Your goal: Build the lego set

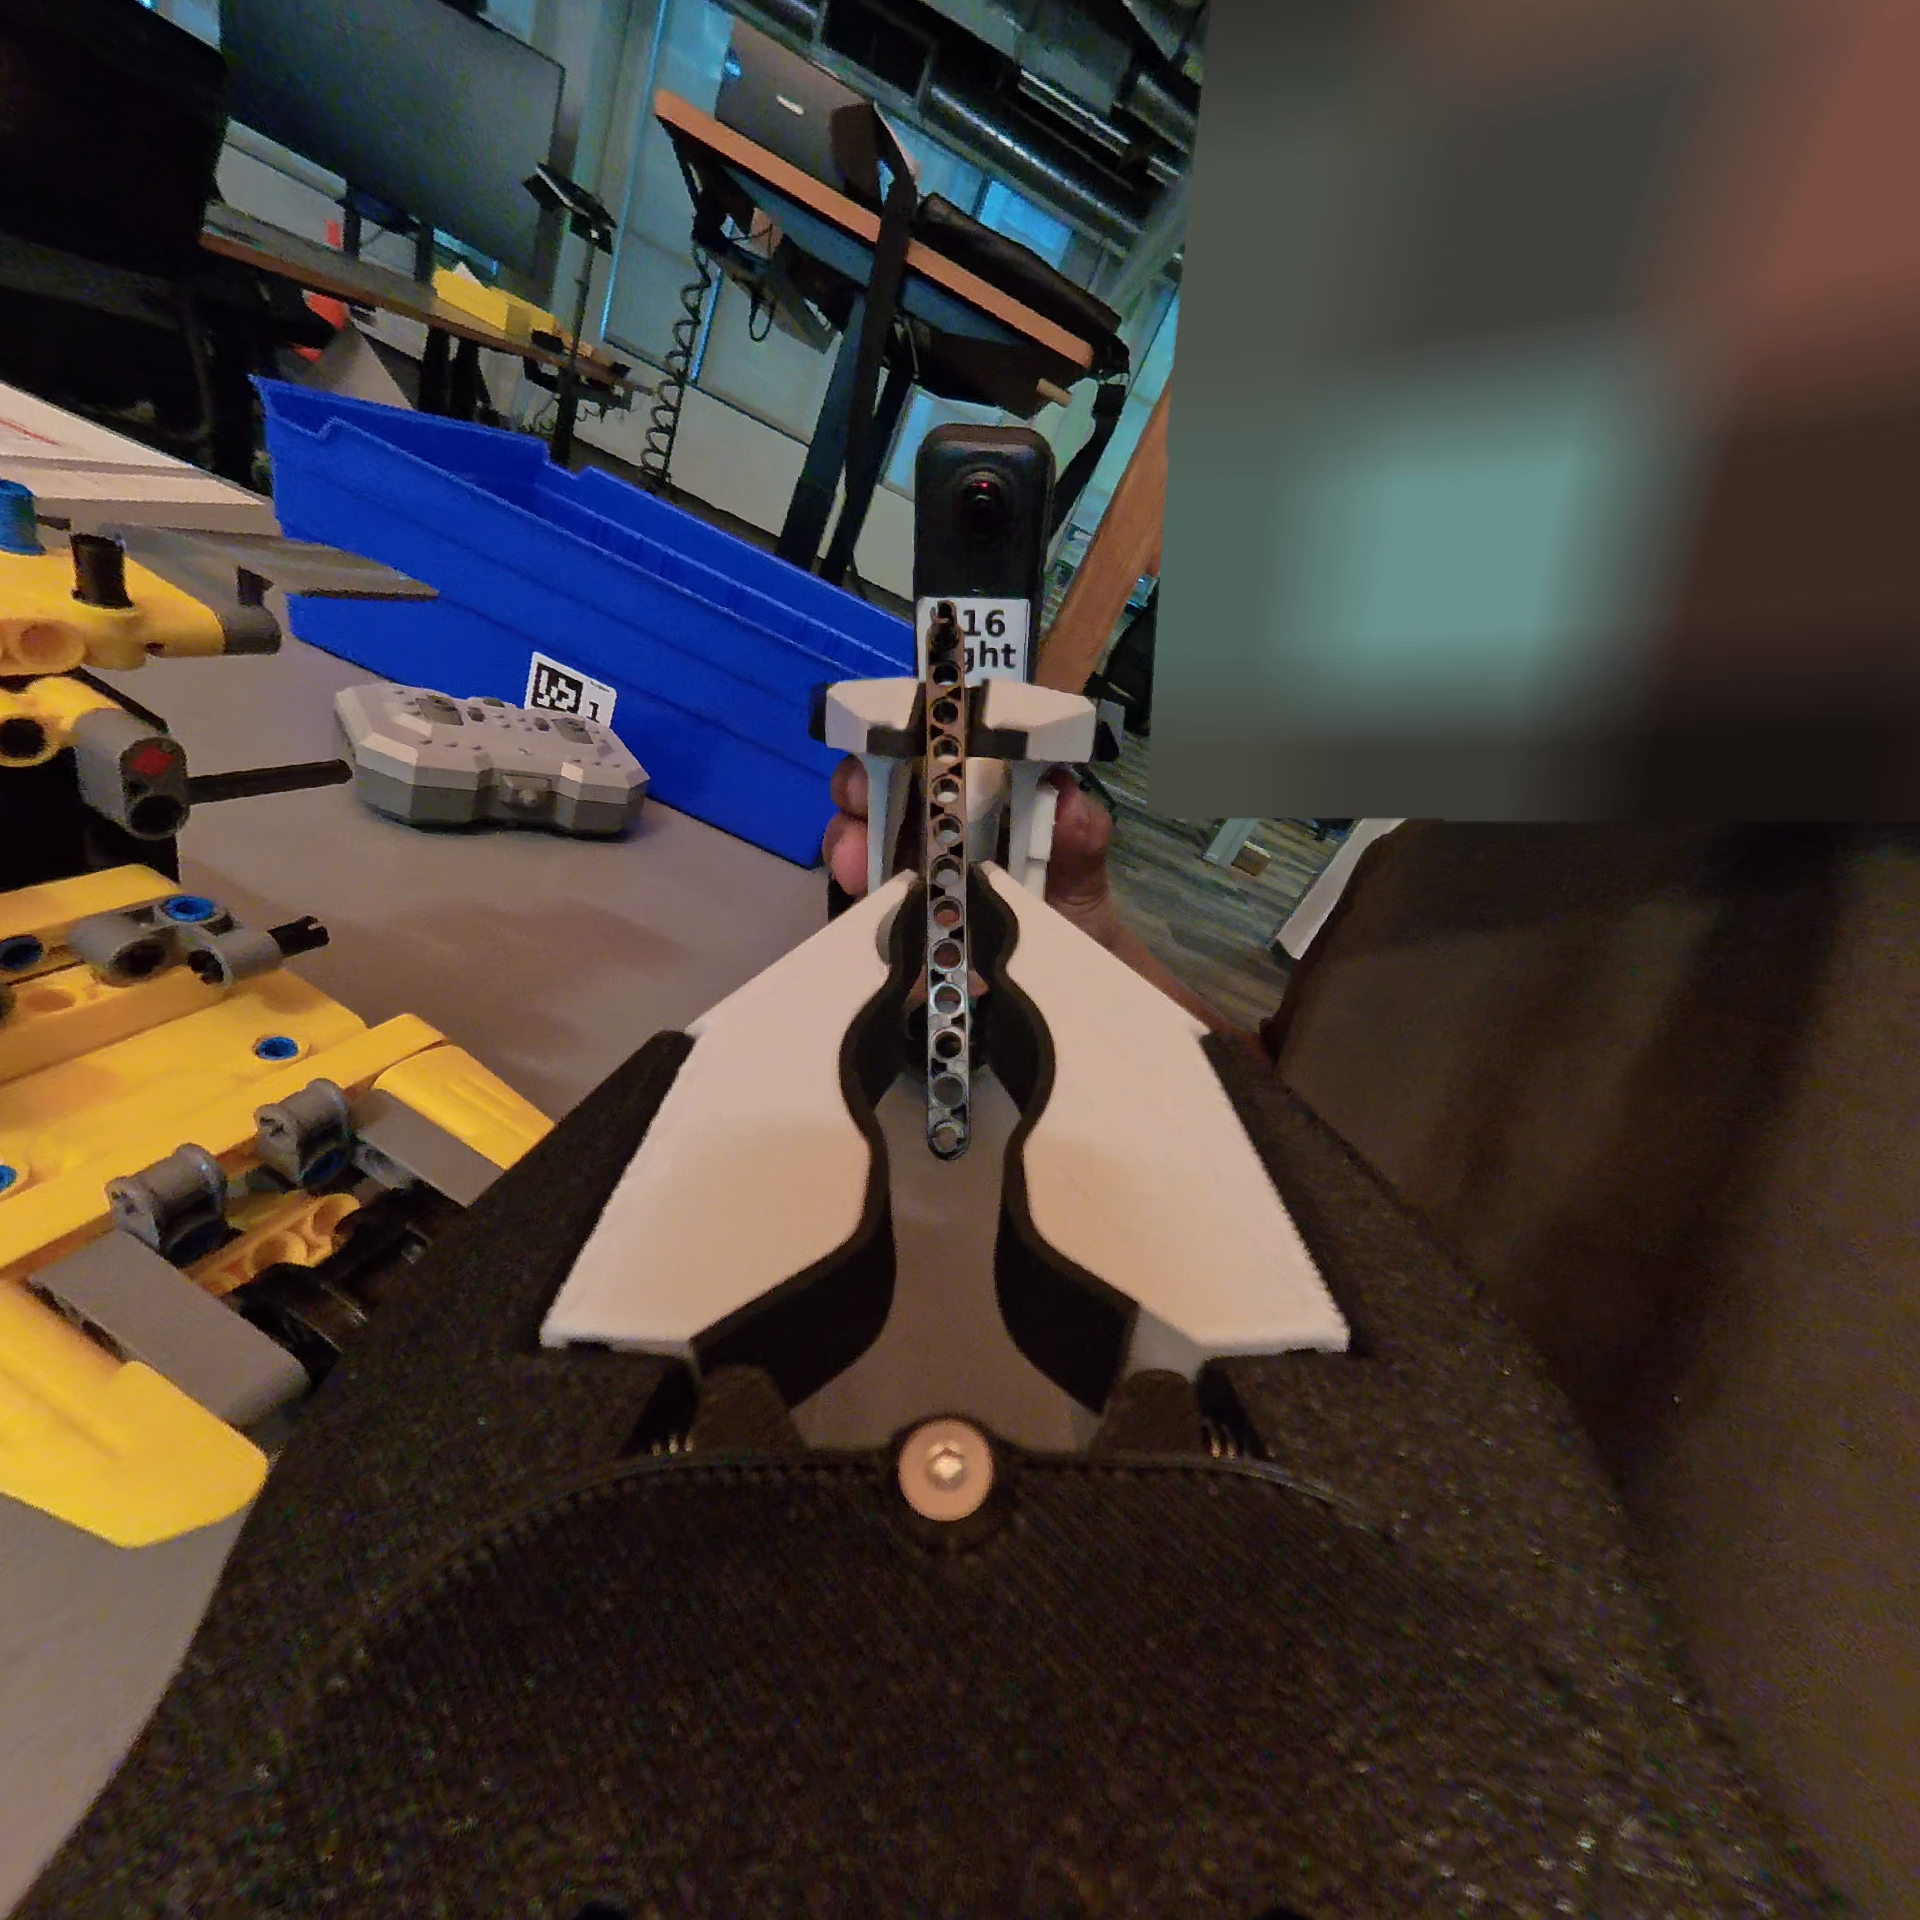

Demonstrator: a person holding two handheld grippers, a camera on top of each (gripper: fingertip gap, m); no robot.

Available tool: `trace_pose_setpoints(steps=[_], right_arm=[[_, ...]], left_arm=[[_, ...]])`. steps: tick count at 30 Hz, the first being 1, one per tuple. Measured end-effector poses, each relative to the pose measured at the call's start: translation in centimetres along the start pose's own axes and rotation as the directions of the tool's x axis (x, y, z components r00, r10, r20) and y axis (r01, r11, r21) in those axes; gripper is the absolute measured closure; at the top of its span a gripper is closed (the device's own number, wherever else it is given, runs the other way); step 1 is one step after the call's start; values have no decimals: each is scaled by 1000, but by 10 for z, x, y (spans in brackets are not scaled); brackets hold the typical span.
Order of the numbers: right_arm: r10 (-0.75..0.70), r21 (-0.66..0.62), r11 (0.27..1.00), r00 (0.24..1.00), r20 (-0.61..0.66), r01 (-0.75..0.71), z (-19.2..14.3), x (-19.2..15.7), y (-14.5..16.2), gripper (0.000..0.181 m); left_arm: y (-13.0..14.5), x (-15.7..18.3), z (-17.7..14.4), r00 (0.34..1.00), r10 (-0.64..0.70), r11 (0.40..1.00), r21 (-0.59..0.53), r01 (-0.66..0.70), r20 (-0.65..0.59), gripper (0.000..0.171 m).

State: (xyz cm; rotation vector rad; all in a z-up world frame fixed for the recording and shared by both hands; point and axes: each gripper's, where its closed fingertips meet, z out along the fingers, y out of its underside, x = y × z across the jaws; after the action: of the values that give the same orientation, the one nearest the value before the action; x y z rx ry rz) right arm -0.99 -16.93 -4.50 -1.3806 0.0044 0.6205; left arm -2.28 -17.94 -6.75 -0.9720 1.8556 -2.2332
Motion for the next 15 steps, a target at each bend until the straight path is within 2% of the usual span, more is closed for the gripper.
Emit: trace_pose_setpoints(steps=[3, 6, 9, 15], right_arm=[[35, -31, 999, 999, 25, -34, 4, -2, 7, 159], [9, -93, 996, 1000, 6, -8, 8, 0, 18, 159], [-34, -102, 994, 999, -2, 34, 9, -2, 19, 163], [2, -90, 996, 1000, 24, 0, 8, -4, 18, 163]], left_arm=[[-1, -2, 0, 999, 29, 1000, 5, -30, 26, 169], [-3, -1, 0, 999, 36, 999, 18, -36, 26, 169], [-3, -2, 0, 1000, 20, 1000, 20, -21, 19, 169], [-2, 0, 1, 999, 36, 999, 21, -36, 8, 169]])
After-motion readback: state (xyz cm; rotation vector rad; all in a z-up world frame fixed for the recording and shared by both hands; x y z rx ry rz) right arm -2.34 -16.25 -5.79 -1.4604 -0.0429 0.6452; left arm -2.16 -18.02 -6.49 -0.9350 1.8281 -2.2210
